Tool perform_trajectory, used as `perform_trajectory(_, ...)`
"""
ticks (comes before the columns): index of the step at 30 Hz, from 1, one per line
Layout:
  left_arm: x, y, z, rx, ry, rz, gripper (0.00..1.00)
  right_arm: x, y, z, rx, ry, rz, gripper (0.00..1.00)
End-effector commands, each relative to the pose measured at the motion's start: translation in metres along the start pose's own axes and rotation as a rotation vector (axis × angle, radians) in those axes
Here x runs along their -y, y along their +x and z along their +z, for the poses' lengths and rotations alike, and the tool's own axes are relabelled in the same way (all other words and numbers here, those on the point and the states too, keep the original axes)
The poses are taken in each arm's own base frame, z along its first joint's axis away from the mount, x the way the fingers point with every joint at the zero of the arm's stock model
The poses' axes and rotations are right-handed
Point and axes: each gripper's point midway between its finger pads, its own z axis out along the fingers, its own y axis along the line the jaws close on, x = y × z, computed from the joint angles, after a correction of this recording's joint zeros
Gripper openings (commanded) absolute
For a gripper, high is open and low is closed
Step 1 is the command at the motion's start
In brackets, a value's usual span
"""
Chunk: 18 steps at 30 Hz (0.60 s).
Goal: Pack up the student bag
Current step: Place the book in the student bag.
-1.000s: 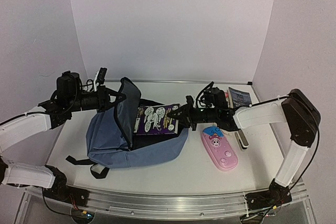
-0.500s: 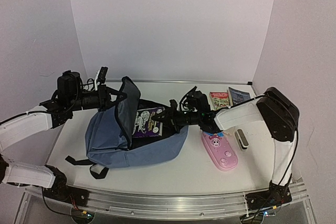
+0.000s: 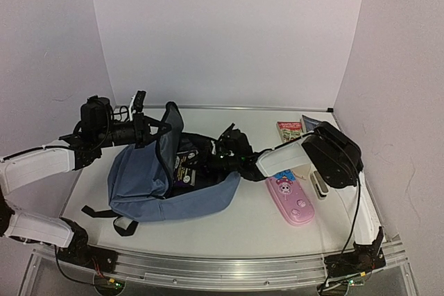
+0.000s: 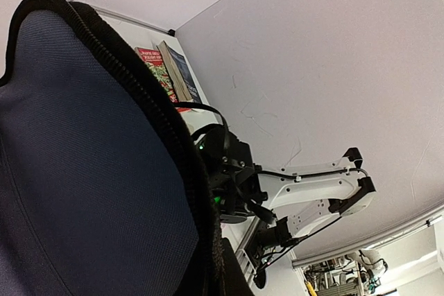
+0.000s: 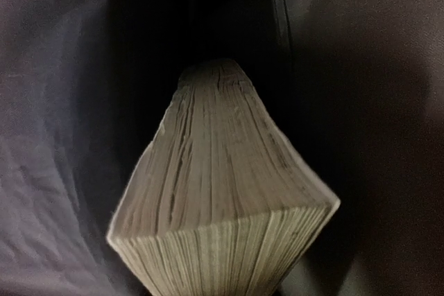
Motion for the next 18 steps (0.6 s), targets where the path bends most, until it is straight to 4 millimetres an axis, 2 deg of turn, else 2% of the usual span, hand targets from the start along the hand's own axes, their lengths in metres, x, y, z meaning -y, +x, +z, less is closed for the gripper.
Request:
perform_trajectory(1,0.023,-0.016,0.004,0.032,0.099,0.055,0.0,-0.042,-0.004,0.018,0.004,-0.117,-0.111,0.0)
perform_trajectory(6,0.025,-0.015,0.009,0.02,0.111,0.055,0.0,-0.038,-0.011,0.033,0.034,-0.082,-0.161,0.0)
perform_trajectory(10,0.021,-0.014,0.005,0.029,0.087,0.055,0.0,0.003,-0.029,0.037,0.108,0.134,-0.218,0.0)
perform_trajectory(11,0.018,-0.014,0.003,0.044,0.067,0.051,0.0,0.009,-0.031,0.036,0.121,0.165,-0.23,0.05)
perform_trajectory(13,0.007,-0.012,-0.004,0.07,-0.004,0.046,0.0,0.016,-0.034,0.032,0.137,0.204,-0.255,0.12)
perform_trajectory(18,-0.052,0.003,-0.026,0.097,-0.294,-0.042,0.0,0.009,-0.041,0.019,0.186,0.266,-0.33,0.33)
